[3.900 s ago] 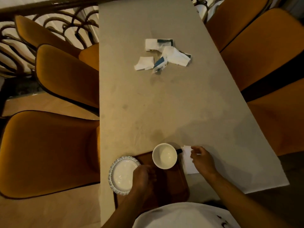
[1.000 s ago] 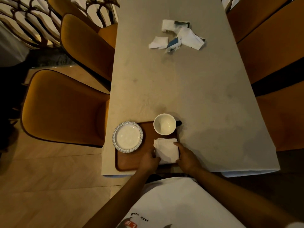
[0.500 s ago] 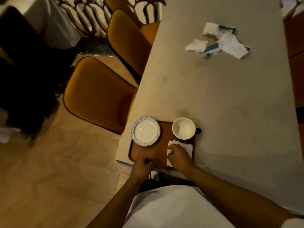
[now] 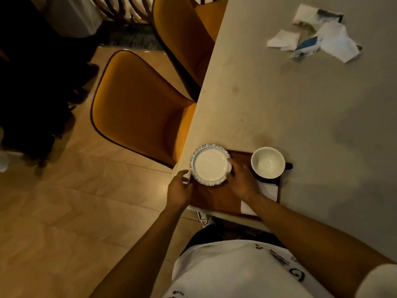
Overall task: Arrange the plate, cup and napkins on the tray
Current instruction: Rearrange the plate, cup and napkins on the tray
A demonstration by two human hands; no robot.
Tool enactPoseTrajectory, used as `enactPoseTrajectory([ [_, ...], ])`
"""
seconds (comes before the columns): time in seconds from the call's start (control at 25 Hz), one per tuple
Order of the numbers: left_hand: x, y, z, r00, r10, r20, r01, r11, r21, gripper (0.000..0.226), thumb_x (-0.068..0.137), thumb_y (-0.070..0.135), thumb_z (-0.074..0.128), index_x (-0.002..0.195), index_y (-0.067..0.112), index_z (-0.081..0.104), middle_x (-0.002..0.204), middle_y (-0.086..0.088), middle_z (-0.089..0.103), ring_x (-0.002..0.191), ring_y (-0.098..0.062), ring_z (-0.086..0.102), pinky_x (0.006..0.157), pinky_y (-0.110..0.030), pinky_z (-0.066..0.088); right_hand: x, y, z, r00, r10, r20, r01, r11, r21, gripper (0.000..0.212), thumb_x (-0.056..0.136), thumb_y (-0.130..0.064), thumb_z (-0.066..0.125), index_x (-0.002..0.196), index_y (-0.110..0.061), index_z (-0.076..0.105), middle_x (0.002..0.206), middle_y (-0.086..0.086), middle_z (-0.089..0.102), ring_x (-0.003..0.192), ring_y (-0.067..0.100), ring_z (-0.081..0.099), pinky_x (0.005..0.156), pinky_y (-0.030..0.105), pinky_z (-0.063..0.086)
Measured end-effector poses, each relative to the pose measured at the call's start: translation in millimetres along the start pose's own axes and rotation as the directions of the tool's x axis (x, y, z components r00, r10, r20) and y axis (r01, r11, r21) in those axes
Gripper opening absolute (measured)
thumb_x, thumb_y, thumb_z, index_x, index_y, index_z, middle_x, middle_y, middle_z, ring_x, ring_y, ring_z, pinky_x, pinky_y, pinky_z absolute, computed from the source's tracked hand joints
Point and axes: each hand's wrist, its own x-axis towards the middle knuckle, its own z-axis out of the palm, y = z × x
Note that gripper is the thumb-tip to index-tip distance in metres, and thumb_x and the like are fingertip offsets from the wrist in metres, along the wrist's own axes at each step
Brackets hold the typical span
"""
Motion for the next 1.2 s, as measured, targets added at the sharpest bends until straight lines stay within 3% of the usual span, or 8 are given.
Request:
enactPoseTrajectory([
  [0.08,19.2,4.8,-7.3,0.994,0.024,0.103,-0.017,0.997,-0.072,0.058,0.085,-0.003,0.058,0.14,0.016,0.049,0.118,-0.011,0.065,0.104,-0.023,0.064,0.088,-0.037,0.057,5.1,-4.7,1.7,0.999,0.023,-0.024,-0.023,0.999,0.035,0.057,0.095,-0.018,0.056,0.147,-0.029,0.039,0.14,0.014,0.052,0.122,0.033,0.055,0.099,0.043,0.05],
  [0.2,46.2,8.1,-9.4,0.969,0.11,0.22,-0.086,0.989,-0.118,0.057,0.085,-0.006,0.06,0.137,0.015,0.054,0.12,-0.004,0.065,0.106,-0.015,0.061,0.077,-0.01,0.052,7.2,-9.7,6.9,0.995,0.06,-0.083,-0.054,0.995,0.08,0.061,0.092,-0.008,0.054,0.147,-0.028,0.039,0.138,0.012,0.056,0.122,0.031,0.056,0.1,0.041,0.049],
  [0.36,69.8,4.4,-6.9,0.954,0.219,0.206,-0.215,0.976,-0.043,0.037,0.091,0.001,0.057,0.126,0.014,0.061,0.12,-0.009,0.068,0.102,-0.021,0.063,0.081,-0.025,0.048,6.6,-12.0,12.8,0.986,0.099,-0.136,-0.08,0.987,0.138,0.065,0.088,0.001,0.052,0.145,-0.027,0.042,0.14,0.01,0.055,0.123,0.028,0.055,0.102,0.038,0.047],
  [0.56,69.8,-3.0,-7.9,0.946,0.259,0.194,-0.249,0.966,-0.074,0.033,0.092,0.006,0.059,0.123,0.018,0.062,0.102,0.002,0.065,0.091,-0.014,0.061,0.065,-0.006,0.046,-0.6,-12.1,18.2,0.98,0.099,-0.17,-0.072,0.984,0.161,0.066,0.085,0.004,0.057,0.144,-0.022,0.045,0.143,0.007,0.055,0.126,0.026,0.053,0.106,0.037,0.045],
  [0.68,67.0,-5.9,-10.3,0.957,0.199,0.212,-0.185,0.979,-0.084,0.039,0.088,0.004,0.062,0.123,0.02,0.062,0.098,0.0,0.064,0.086,-0.016,0.062,0.066,-0.015,0.047,-4.5,-9.5,20.0,0.985,0.101,-0.143,-0.08,0.986,0.147,0.065,0.086,0.001,0.06,0.144,-0.022,0.043,0.143,0.007,0.054,0.128,0.027,0.052,0.106,0.042,0.046],
  [1.04,52.7,-33.9,-15.7,0.955,0.161,0.249,-0.146,0.986,-0.08,0.041,0.085,0.015,0.07,0.122,0.032,0.063,0.089,0.009,0.067,0.084,-0.008,0.067,0.074,-0.03,0.06,-17.2,1.1,26.4,0.986,0.159,-0.04,-0.152,0.979,0.134,0.061,0.085,-0.005,0.064,0.135,-0.031,0.041,0.11,0.007,0.065,0.094,0.022,0.062,0.07,0.029,0.047],
  [1.12,48.0,-38.9,-16.2,0.952,0.167,0.257,-0.153,0.986,-0.072,0.041,0.085,0.015,0.071,0.121,0.032,0.063,0.09,0.009,0.066,0.085,-0.01,0.067,0.069,-0.022,0.059,-21.8,4.6,26.8,0.988,0.152,-0.001,-0.15,0.98,0.128,0.06,0.084,-0.006,0.066,0.132,-0.032,0.041,0.1,0.002,0.063,0.089,0.019,0.062,0.06,0.024,0.044],
  [1.2,42.9,-44.2,-17.2,0.946,0.182,0.268,-0.168,0.983,-0.074,0.04,0.085,0.017,0.071,0.122,0.031,0.062,0.094,0.009,0.067,0.085,-0.005,0.066,0.062,-0.008,0.053,-27.5,6.4,28.2,0.988,0.15,0.026,-0.152,0.983,0.104,0.059,0.083,-0.007,0.068,0.129,-0.031,0.04,0.092,0.001,0.062,0.083,0.02,0.063,0.059,0.029,0.049],
])
